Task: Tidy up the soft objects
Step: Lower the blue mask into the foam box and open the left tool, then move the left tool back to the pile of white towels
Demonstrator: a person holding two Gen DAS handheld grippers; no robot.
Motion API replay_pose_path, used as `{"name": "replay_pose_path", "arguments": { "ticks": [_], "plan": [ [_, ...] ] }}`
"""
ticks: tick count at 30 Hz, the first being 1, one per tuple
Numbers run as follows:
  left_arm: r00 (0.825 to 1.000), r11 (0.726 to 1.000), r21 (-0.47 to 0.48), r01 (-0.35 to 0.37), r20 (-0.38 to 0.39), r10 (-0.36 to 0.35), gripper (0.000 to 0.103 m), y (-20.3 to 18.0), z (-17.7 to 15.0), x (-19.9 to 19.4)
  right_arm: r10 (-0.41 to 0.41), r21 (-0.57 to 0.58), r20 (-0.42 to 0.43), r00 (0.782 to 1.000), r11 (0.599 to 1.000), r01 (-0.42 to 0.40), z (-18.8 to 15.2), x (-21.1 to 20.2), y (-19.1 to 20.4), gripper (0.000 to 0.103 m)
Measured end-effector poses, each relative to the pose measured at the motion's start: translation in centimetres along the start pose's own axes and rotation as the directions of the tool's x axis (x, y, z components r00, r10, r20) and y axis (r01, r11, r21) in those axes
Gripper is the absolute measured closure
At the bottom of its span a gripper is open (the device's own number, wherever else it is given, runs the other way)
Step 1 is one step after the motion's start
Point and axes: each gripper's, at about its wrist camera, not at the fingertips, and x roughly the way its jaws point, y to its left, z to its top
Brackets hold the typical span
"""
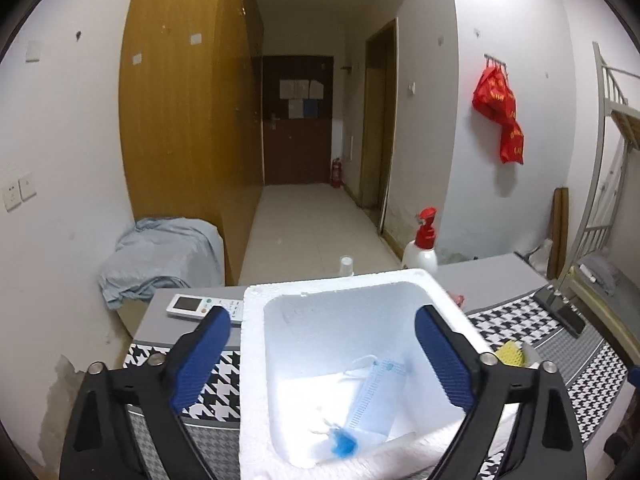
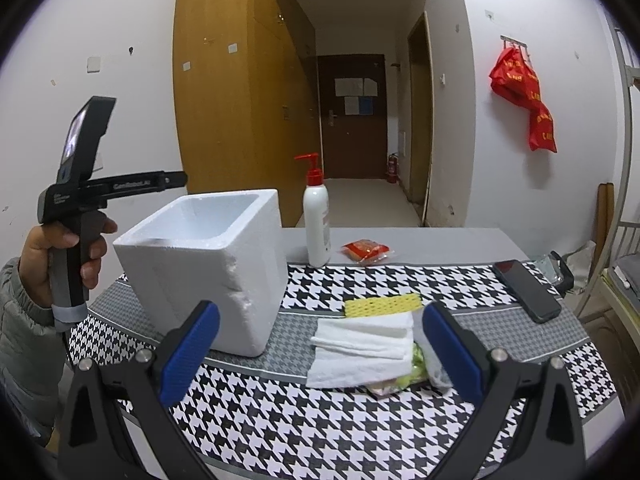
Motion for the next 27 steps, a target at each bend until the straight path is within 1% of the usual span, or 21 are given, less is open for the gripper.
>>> {"name": "replay_pose_path", "arguments": {
  "ticks": [4,6,9,12,16,18,22,27],
  "plan": [
    [0.999,1.000,0.007,0.023,0.043,-0.023,0.003,-0.6,-0.7,-2.5,-0.006,0.003,0.010,1.000,1.000,0.006,-0.1,-1.1,-0.2,0.000],
    [0.997,0.999,0.014,0.034,0.074,-0.035,0.001,-1.3,-1.3,-4.4,-0.015,0.002,0.014,1.000,1.000,0.015,-0.2,-1.9,-0.3,0.000],
    [0.992,0.998,0.036,0.052,0.110,-0.055,0.001,-2.3,-1.7,-6.8,-0.020,0.009,0.020,1.000,1.000,0.020,-0.5,-3.0,-0.5,0.000],
    [0.989,0.996,0.048,0.075,0.126,-0.081,0.001,-3.3,-2.6,-9.0,-0.033,0.014,0.030,0.999,0.999,0.032,-0.7,-4.4,-0.5,0.000],
    [0.984,0.995,0.066,0.070,0.161,-0.080,0.001,-4.5,-4.0,-11.8,-0.039,0.029,0.053,0.998,0.999,0.037,-1.1,-6.5,-0.9,0.000],
    [0.980,0.994,0.074,0.084,0.172,-0.095,0.001,-4.9,-4.5,-13.1,-0.043,0.038,0.060,0.997,0.998,0.041,-1.3,-7.5,-1.1,0.000],
    [0.973,0.994,0.058,0.095,0.205,-0.105,0.001,-5.8,-5.8,-15.6,-0.045,0.058,0.074,0.996,0.997,0.041,-1.7,-9.1,-1.6,0.000],
    [0.964,0.994,0.064,0.088,0.248,-0.102,0.001,-7.0,-7.6,-17.9,-0.044,0.053,0.097,0.994,0.998,0.039,-2.7,-11.1,-1.5,0.000]
  ]
}}
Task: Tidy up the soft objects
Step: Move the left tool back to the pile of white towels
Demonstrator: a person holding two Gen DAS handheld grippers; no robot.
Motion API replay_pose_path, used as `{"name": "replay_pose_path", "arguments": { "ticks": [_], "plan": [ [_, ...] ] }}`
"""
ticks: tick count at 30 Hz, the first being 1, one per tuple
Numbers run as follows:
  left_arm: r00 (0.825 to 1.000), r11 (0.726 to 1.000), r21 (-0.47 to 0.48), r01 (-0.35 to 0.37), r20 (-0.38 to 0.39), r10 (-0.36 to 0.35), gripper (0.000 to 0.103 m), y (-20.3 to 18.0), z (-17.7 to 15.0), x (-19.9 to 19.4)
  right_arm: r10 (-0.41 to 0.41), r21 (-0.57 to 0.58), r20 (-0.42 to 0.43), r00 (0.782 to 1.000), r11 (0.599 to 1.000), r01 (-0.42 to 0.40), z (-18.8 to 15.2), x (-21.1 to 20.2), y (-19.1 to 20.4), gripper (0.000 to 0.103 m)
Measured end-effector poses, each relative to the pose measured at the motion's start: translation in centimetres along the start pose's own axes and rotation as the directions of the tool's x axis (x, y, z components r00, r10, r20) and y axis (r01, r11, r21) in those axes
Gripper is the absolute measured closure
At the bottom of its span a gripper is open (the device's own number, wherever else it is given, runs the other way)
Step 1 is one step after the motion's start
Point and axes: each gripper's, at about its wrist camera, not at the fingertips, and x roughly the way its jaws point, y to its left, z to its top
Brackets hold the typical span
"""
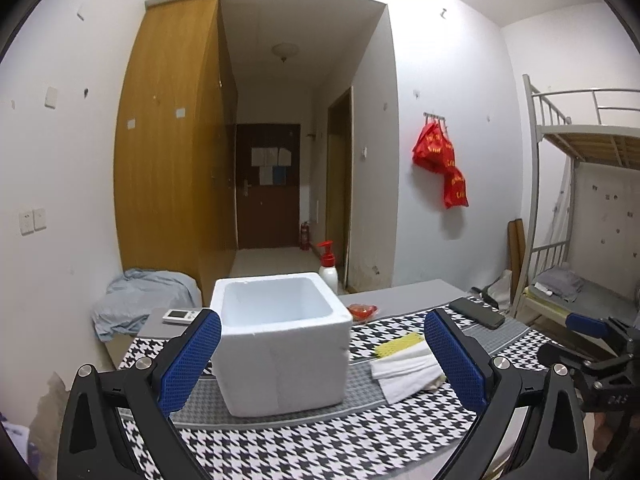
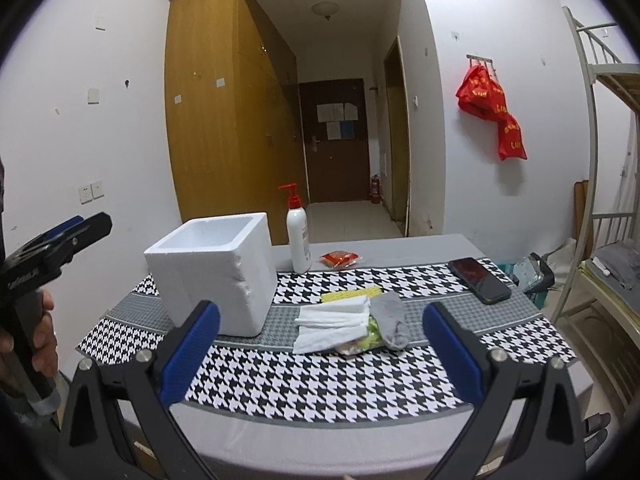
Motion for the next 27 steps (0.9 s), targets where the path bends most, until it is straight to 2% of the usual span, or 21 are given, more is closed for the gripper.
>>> {"name": "replay_pose_path", "arguments": {
  "ticks": [5,7,14,22,27],
  "plan": [
    [1.000,0.999,0.021,0.029,-0.003,-0.029,0.001,-2.1,-1.6,-1.2,-0.038,-0.006,0.010,0.999,0.999,0.038,-0.9,-1.4,-0.3,0.000],
    [1.000,0.999,0.021,0.028,0.008,-0.028,0.001,-2.5,-2.3,-1.6,-0.028,-0.004,0.013,1.000,1.000,0.028,-1.3,-1.8,-0.5,0.000],
    [0.999,0.998,-0.032,0.050,0.015,-0.049,0.001,-3.1,-4.0,-1.7,-0.035,-0.036,0.030,0.999,0.999,0.036,-2.1,-2.5,-0.7,0.000],
    [0.999,0.996,-0.066,0.052,-0.002,-0.052,0.001,-3.5,-6.0,-0.4,-0.042,-0.049,0.033,0.999,0.998,0.043,-3.2,-1.7,-1.3,0.000],
    [0.999,0.996,-0.076,0.037,-0.020,-0.039,0.001,-3.9,-7.4,0.8,-0.040,-0.033,0.005,0.999,0.999,0.040,-4.3,-0.3,-2.2,0.000]
  ]
}}
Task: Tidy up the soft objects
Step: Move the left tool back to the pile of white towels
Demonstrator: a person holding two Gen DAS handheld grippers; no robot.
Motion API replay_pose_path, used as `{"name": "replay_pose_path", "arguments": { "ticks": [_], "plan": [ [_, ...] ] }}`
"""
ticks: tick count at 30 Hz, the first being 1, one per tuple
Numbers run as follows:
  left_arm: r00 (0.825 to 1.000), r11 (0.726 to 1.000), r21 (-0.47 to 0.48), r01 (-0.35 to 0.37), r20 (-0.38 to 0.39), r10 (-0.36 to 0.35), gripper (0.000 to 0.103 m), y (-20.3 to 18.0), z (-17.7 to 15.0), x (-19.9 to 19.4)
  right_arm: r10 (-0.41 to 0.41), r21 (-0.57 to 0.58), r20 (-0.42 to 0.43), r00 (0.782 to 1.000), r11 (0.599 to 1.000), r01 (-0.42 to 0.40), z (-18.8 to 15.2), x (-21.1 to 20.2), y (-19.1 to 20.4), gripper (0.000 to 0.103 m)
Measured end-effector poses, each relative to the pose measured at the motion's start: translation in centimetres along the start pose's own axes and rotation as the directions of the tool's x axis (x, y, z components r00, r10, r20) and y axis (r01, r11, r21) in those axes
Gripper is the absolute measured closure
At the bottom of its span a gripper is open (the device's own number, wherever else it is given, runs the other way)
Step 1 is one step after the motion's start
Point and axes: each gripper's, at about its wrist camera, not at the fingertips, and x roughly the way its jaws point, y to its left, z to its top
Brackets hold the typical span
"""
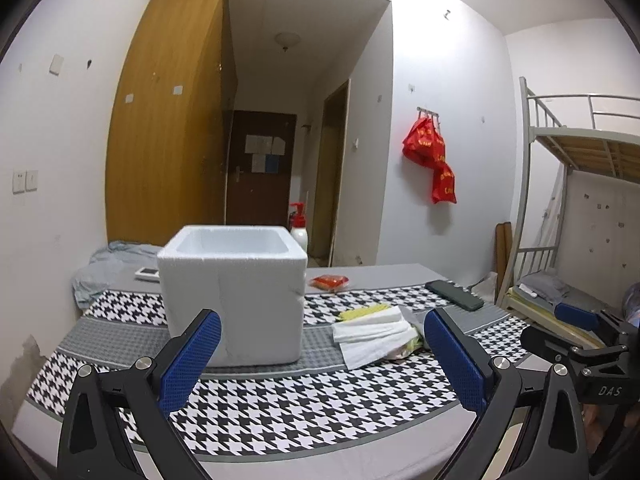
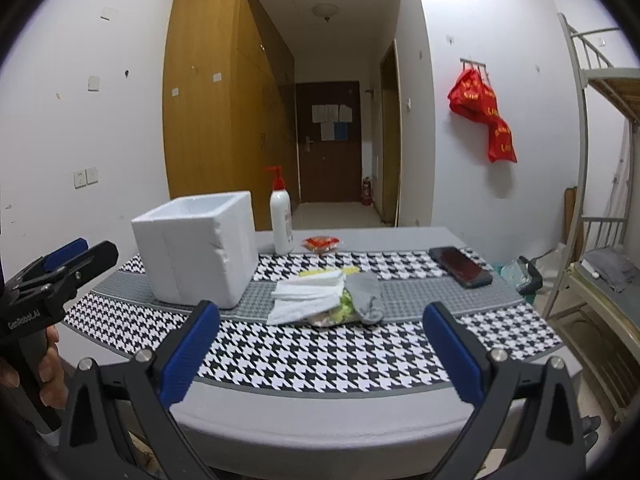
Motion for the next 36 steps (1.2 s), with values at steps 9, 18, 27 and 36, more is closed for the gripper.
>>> {"name": "replay_pose_path", "arguments": {
  "ticks": [9,18,27,36],
  "plan": [
    [0.998,1.000,0.012,-0.026,-0.057,0.027,0.001,-0.9,-1.3,3.0,0.014,0.013,-0.054,0.998,1.000,-0.013,-1.0,3.4,-1.5,0.000],
    [0.994,0.999,0.029,-0.034,-0.103,0.037,0.001,-2.0,-0.7,6.1,0.008,0.001,-0.108,0.994,1.000,-0.008,-1.0,6.1,-3.3,0.000],
    [0.989,0.997,0.079,0.012,-0.149,0.000,0.001,-3.8,-0.3,9.2,-0.003,0.022,-0.145,0.989,1.000,0.006,-1.2,8.2,-5.5,0.000],
    [0.973,0.990,0.123,0.063,-0.228,-0.034,0.001,-5.3,-0.1,13.3,-0.010,0.049,-0.150,0.989,0.999,0.018,-1.2,9.5,-7.3,0.000]
  ]
}}
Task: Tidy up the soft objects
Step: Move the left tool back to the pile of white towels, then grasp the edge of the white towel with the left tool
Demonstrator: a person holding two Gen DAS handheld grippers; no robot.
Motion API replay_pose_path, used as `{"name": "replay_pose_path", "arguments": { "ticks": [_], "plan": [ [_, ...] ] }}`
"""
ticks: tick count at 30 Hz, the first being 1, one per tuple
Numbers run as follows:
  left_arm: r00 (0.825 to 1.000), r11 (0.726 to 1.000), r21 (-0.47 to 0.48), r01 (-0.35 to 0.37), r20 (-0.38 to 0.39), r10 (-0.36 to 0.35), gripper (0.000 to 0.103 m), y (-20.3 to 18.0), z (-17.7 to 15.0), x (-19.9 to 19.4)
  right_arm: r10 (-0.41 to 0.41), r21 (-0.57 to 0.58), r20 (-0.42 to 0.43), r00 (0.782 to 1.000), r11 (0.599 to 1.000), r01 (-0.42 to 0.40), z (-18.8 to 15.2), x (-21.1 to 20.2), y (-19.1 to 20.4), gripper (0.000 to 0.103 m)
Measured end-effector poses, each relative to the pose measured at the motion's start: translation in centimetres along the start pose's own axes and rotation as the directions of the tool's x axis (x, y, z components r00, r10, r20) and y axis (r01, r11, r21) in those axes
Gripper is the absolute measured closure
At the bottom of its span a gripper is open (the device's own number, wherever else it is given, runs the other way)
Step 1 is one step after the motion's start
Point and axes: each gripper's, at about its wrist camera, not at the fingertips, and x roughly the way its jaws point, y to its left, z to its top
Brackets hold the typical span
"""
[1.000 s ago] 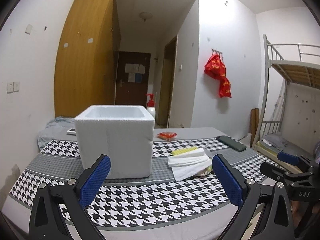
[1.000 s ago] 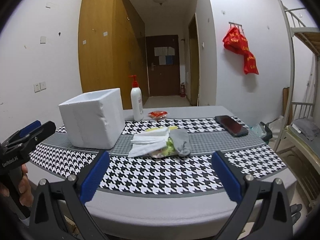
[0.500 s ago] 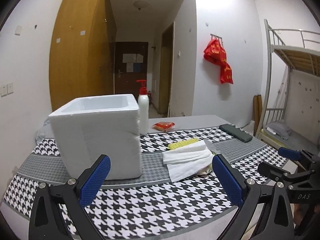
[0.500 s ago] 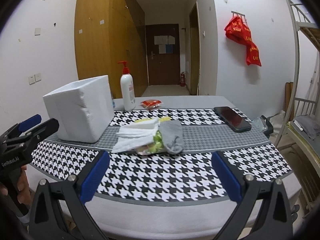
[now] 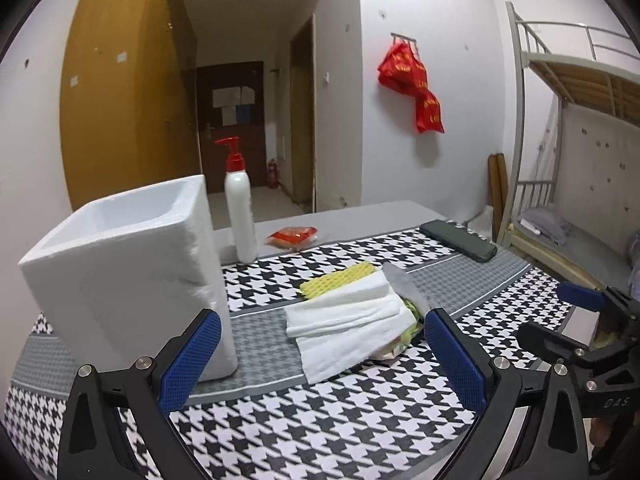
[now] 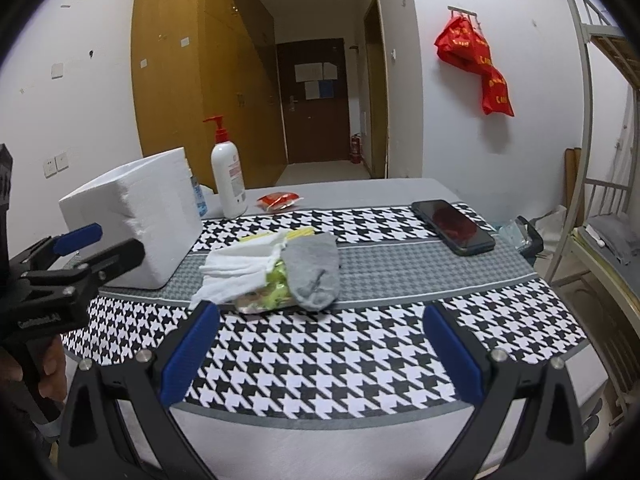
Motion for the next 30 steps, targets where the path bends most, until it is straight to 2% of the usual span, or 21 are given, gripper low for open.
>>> {"name": "replay_pose_path", "arguments": {
  "ticks": [12,17,23,30],
  "plan": [
    [0.990,0.997,0.041,0.066,-0.128,-0.060,0.001,-1.3,0.7,4.5,-0.018,0.020,-0.030,0.999,1.000,0.019,0.9,1.9,-1.2,0.000],
    [0.989,0.994,0.083,0.065,-0.137,-0.053,0.003,-2.1,1.0,5.8,-0.022,0.031,-0.031,0.999,0.999,0.023,1.0,1.9,-1.7,0.000],
    [0.964,0.990,0.051,0.133,-0.238,-0.117,0.015,-1.7,1.4,8.7,-0.022,0.030,-0.046,0.999,0.999,0.024,0.8,2.2,-1.8,0.000],
    [0.943,0.988,0.028,0.150,-0.303,-0.134,0.028,-1.0,0.5,11.5,-0.028,0.023,-0.057,0.998,0.999,0.030,0.8,2.7,-1.7,0.000]
  ]
}}
